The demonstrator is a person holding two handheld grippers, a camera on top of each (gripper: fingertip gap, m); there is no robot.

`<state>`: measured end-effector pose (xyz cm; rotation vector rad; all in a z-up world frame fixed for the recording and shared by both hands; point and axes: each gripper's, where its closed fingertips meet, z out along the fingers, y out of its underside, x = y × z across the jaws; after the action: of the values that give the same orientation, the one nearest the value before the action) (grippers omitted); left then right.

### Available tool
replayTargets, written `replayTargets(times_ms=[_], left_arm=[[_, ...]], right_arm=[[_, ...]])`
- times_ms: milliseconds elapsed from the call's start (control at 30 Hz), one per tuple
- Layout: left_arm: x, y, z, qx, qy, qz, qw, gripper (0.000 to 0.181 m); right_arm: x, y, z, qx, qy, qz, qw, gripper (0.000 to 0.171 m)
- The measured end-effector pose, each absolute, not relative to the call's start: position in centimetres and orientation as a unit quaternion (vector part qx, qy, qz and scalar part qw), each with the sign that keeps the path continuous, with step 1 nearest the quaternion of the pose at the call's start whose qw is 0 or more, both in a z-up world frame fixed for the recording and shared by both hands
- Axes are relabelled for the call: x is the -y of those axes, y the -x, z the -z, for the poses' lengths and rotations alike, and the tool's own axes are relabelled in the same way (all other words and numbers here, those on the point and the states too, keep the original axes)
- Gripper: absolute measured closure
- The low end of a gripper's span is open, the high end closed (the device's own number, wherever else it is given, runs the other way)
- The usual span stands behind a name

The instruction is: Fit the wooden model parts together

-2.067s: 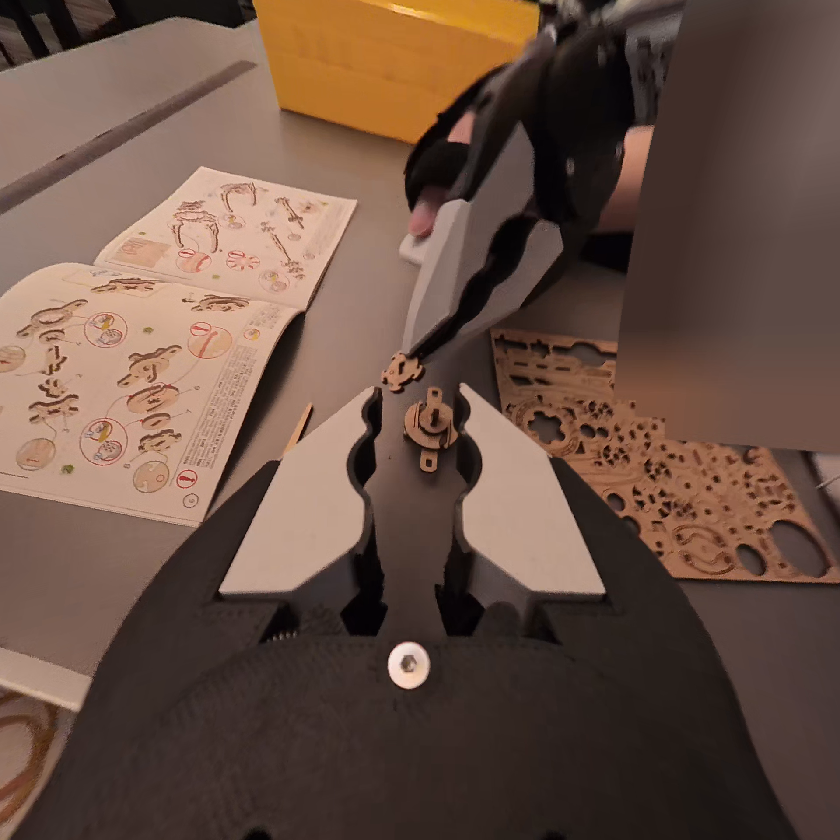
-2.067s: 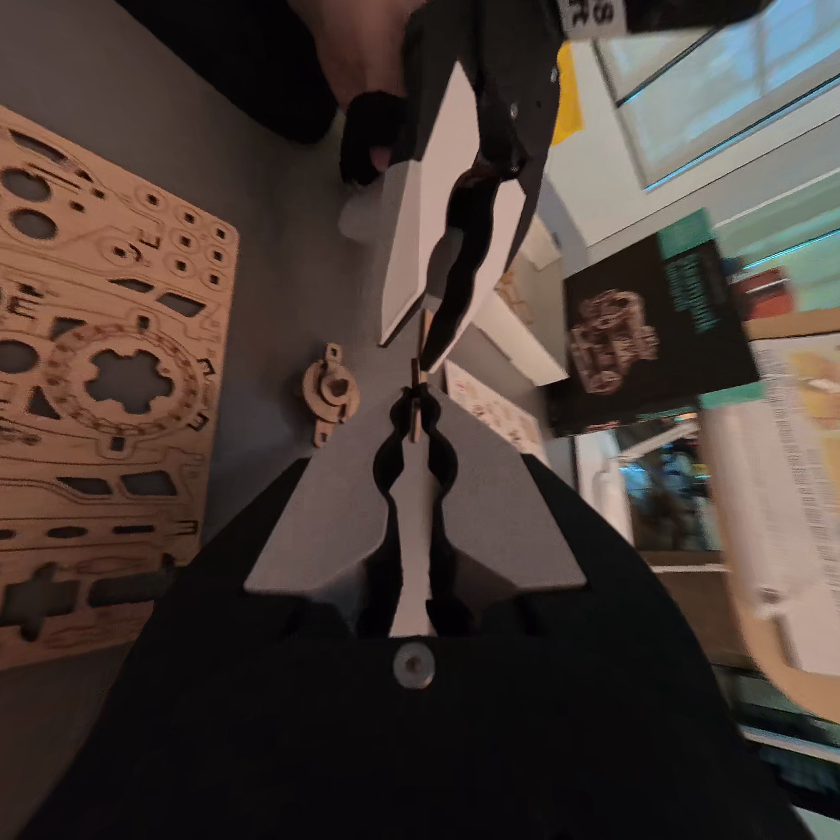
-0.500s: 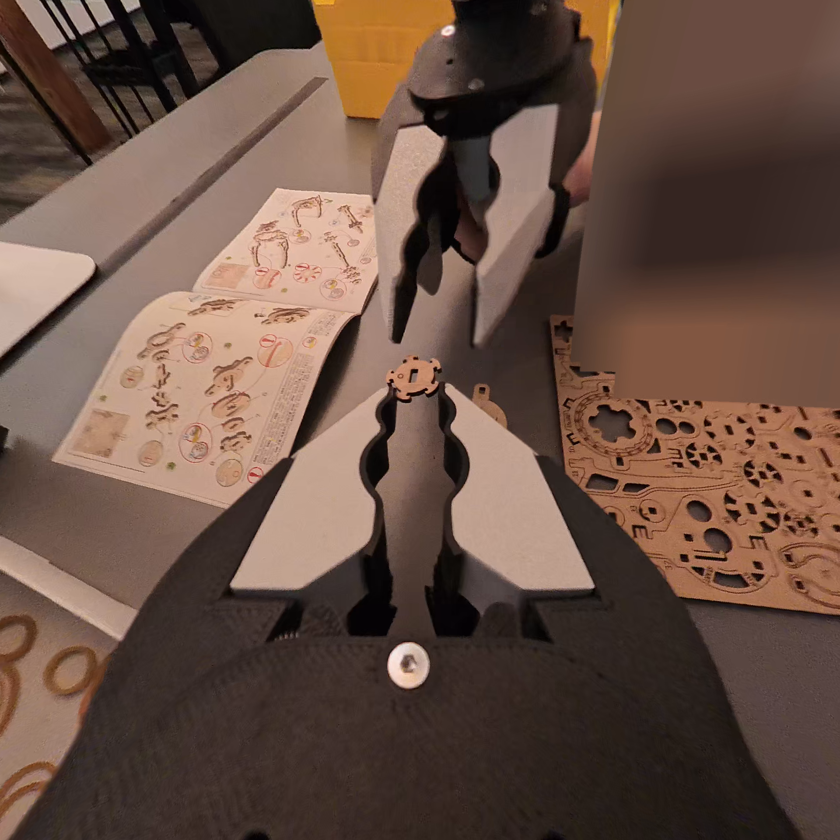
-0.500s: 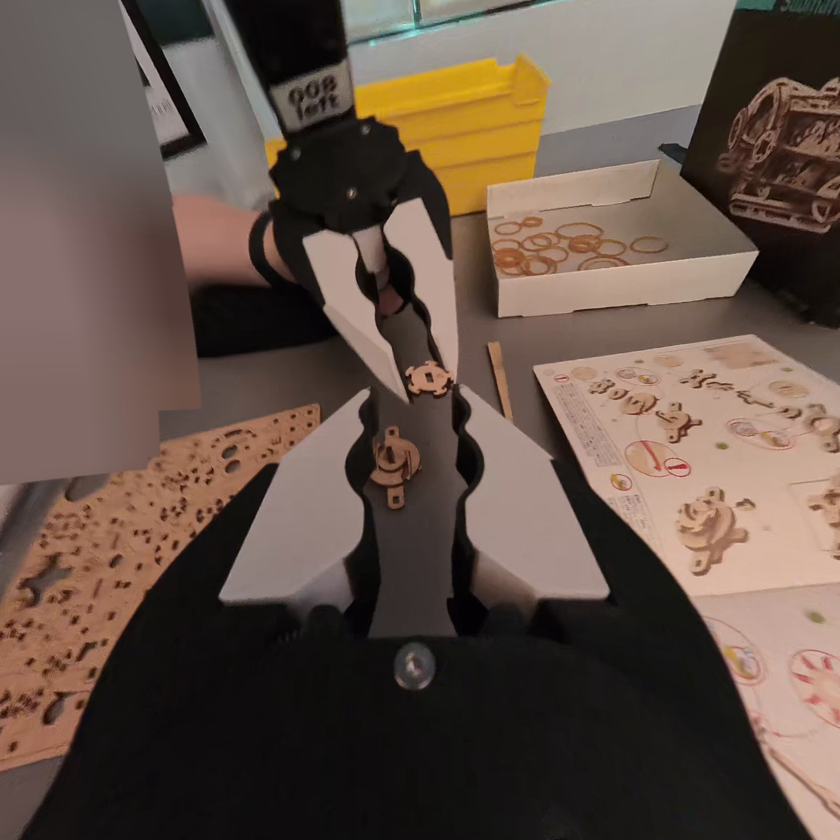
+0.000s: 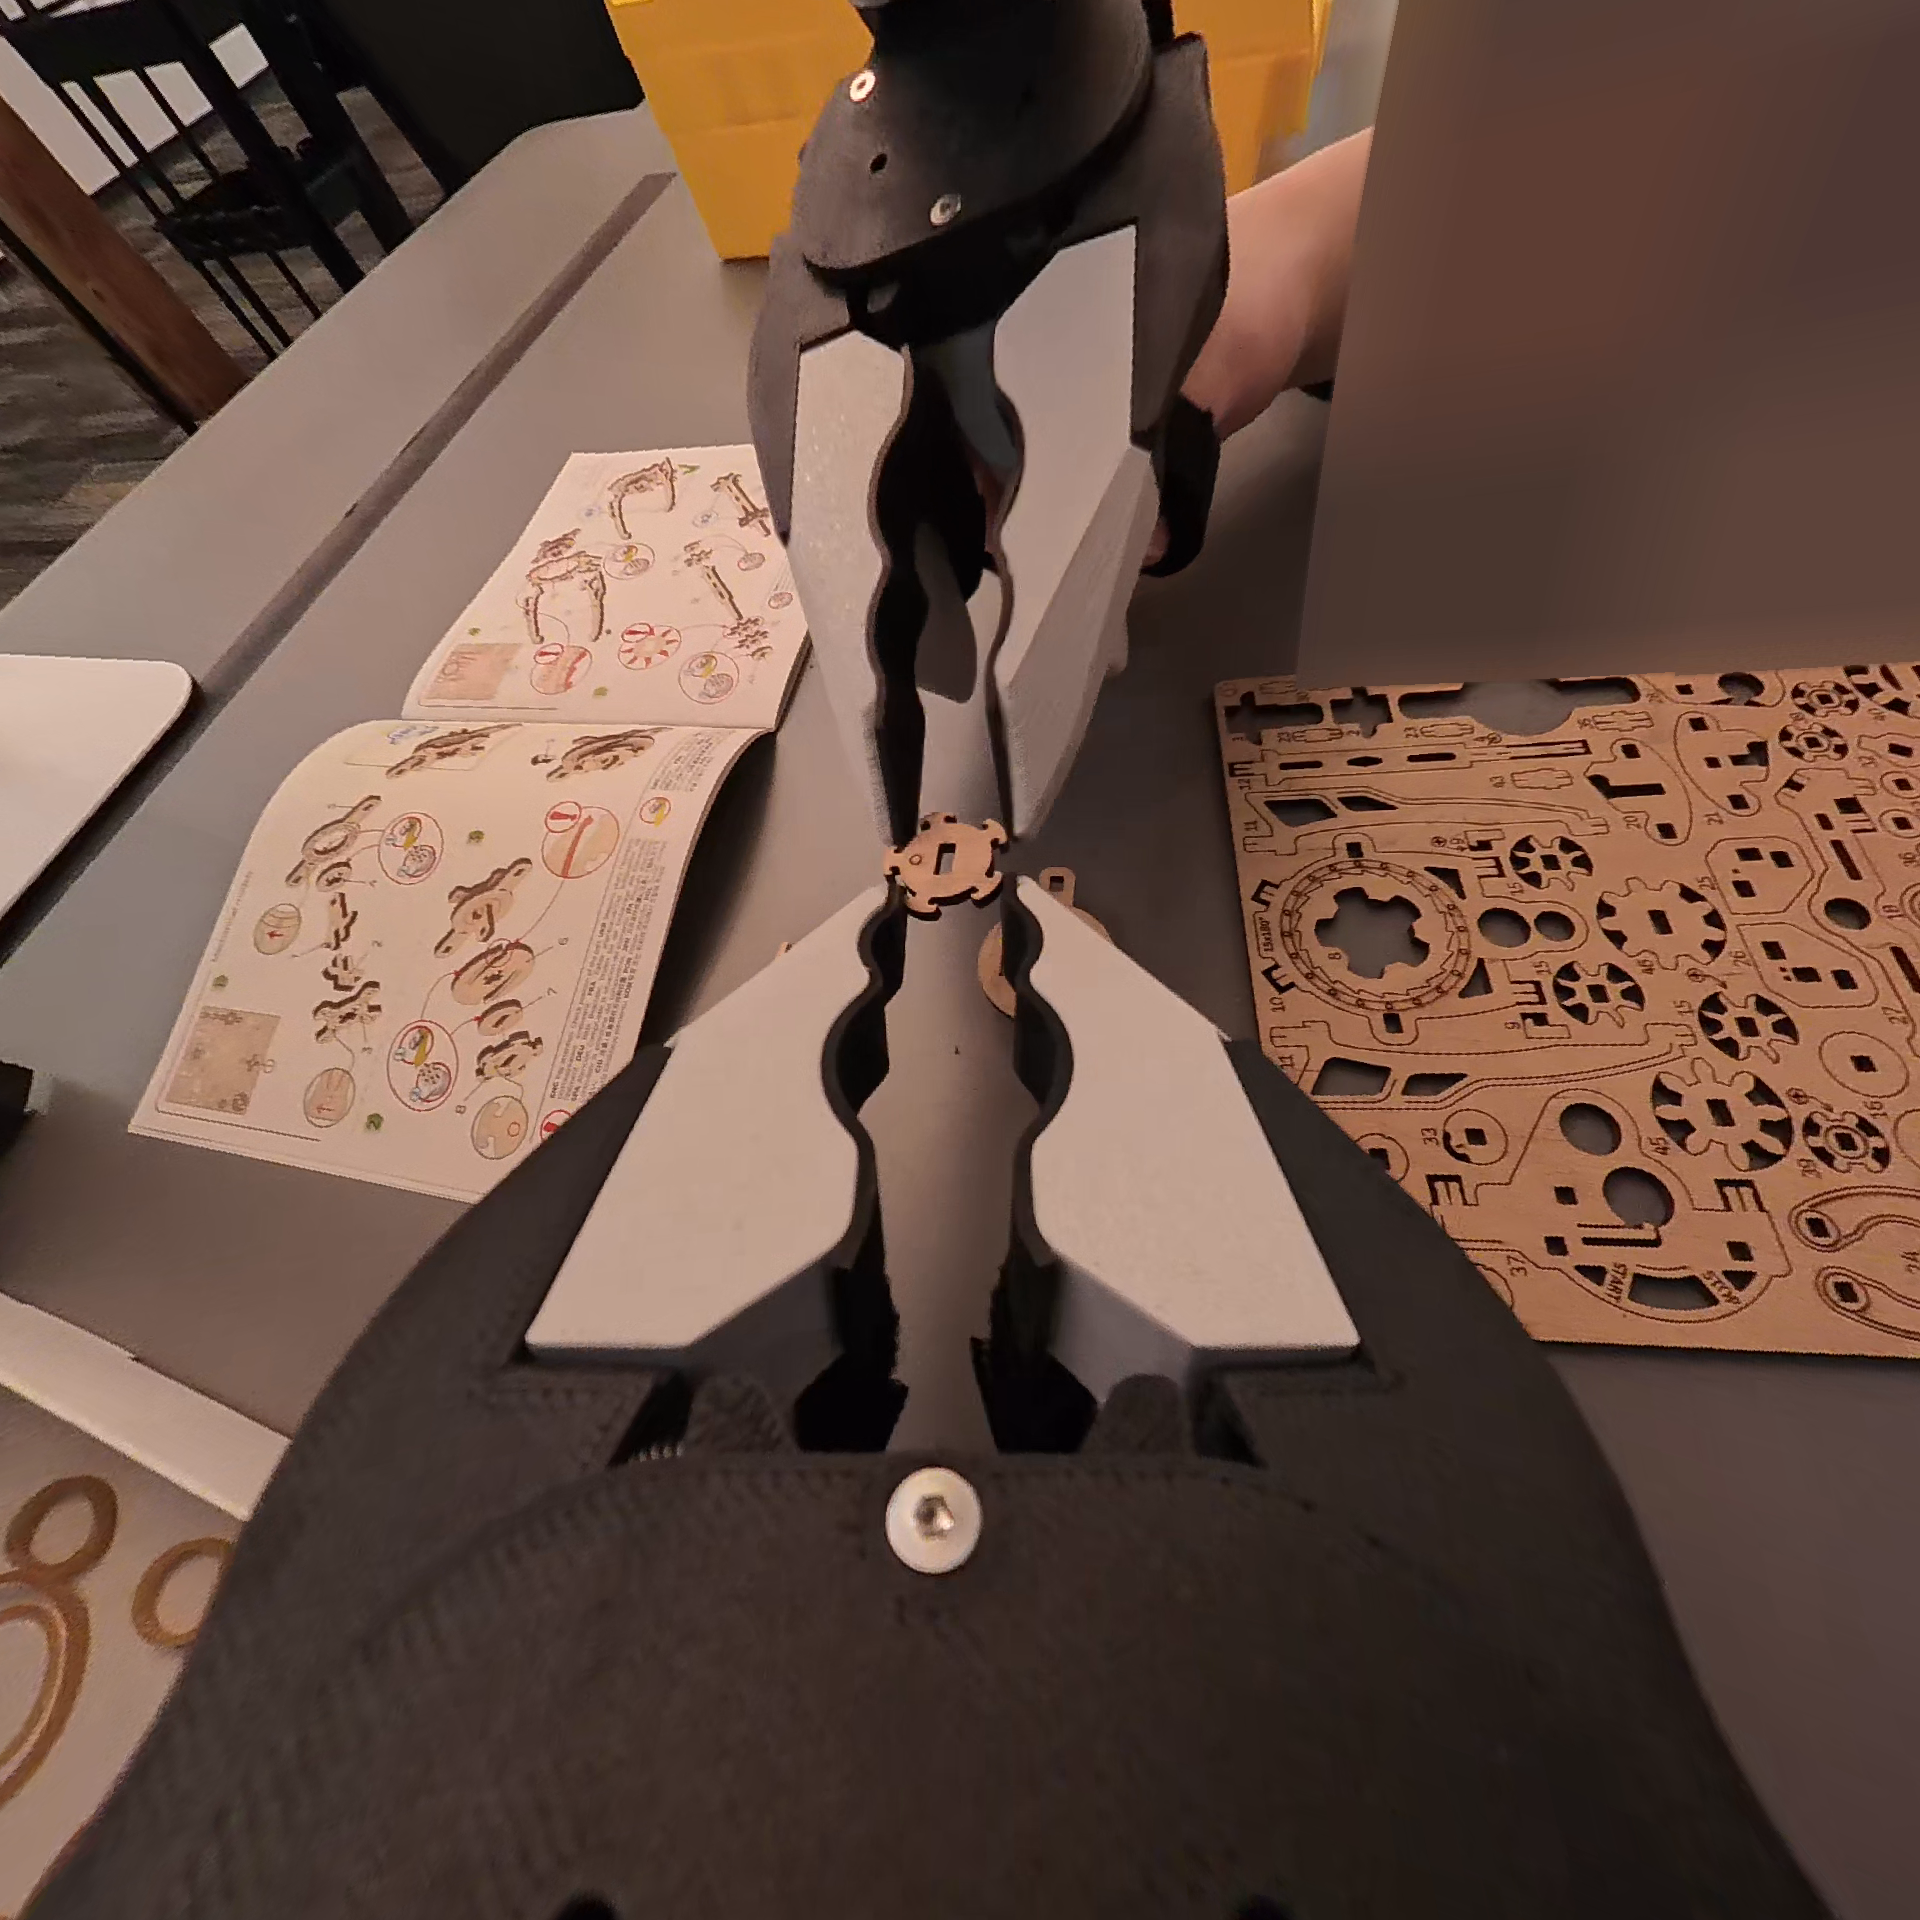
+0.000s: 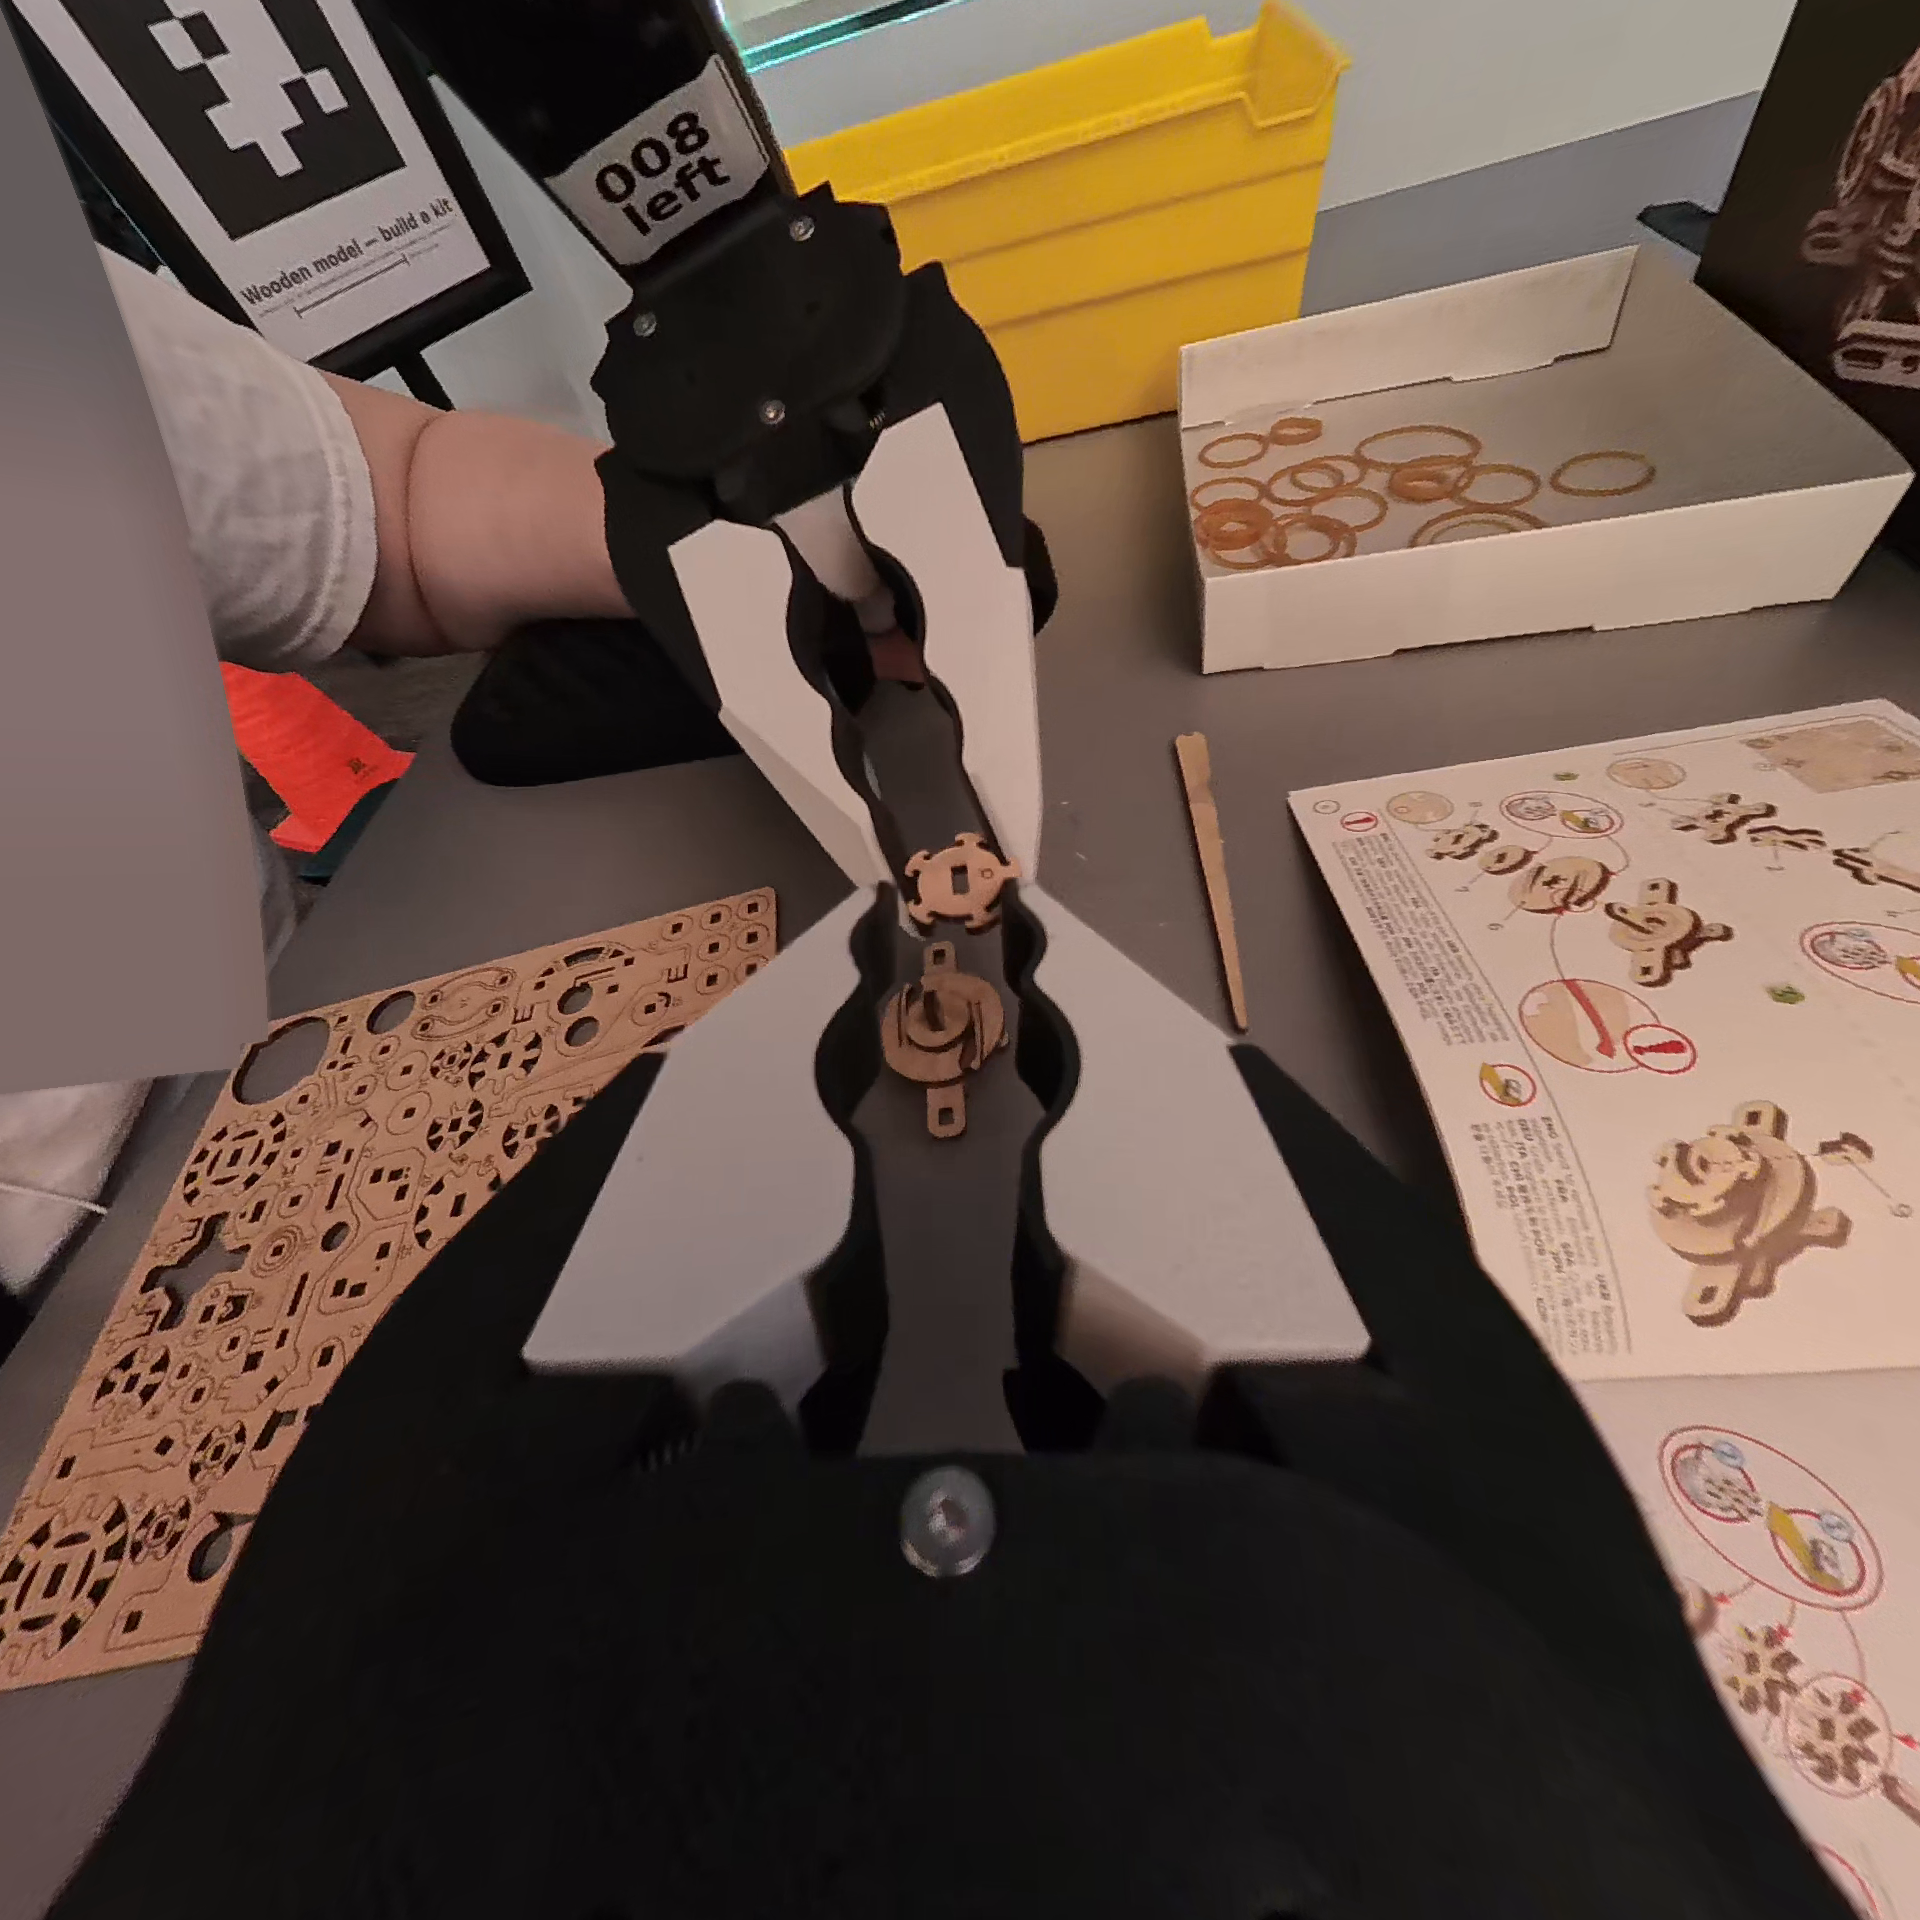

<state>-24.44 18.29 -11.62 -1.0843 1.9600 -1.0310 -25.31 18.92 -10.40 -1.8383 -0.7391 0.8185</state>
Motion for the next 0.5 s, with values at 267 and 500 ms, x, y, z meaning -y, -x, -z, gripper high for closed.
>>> replayTargets(times_ms=[267, 500], left_arm=[[-18.27, 24.43, 11.35, -0.745, 0.416, 0.403, 0.331, 0.165], [-18.15, 24.44, 11.56, -0.75, 0.413, 0.398, 0.33, 0.165]], right_arm=[[-18.99, 25.36, 10.85, 0.303, 0.76, -0.33, 0.471, 0.149], [-18.87, 25.5, 11.01, 0.305, 0.761, -0.334, 0.466, 0.152]])
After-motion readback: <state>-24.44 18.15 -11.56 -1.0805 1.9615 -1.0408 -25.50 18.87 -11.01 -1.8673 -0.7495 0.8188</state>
